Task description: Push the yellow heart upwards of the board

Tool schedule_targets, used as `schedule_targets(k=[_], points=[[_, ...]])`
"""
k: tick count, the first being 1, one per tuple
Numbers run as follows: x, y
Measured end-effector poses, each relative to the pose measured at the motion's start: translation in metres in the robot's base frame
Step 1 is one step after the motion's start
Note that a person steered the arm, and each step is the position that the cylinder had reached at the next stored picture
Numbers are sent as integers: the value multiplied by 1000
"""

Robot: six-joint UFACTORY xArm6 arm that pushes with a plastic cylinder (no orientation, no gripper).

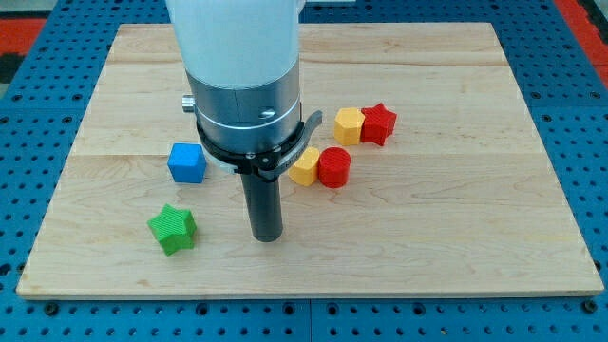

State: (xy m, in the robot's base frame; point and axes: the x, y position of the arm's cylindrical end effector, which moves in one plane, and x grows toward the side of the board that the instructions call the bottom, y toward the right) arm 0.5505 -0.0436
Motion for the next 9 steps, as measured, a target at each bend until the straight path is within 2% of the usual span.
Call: schedule_targets(k=[4,7,9], points=[[2,8],[25,27],[-10,35]])
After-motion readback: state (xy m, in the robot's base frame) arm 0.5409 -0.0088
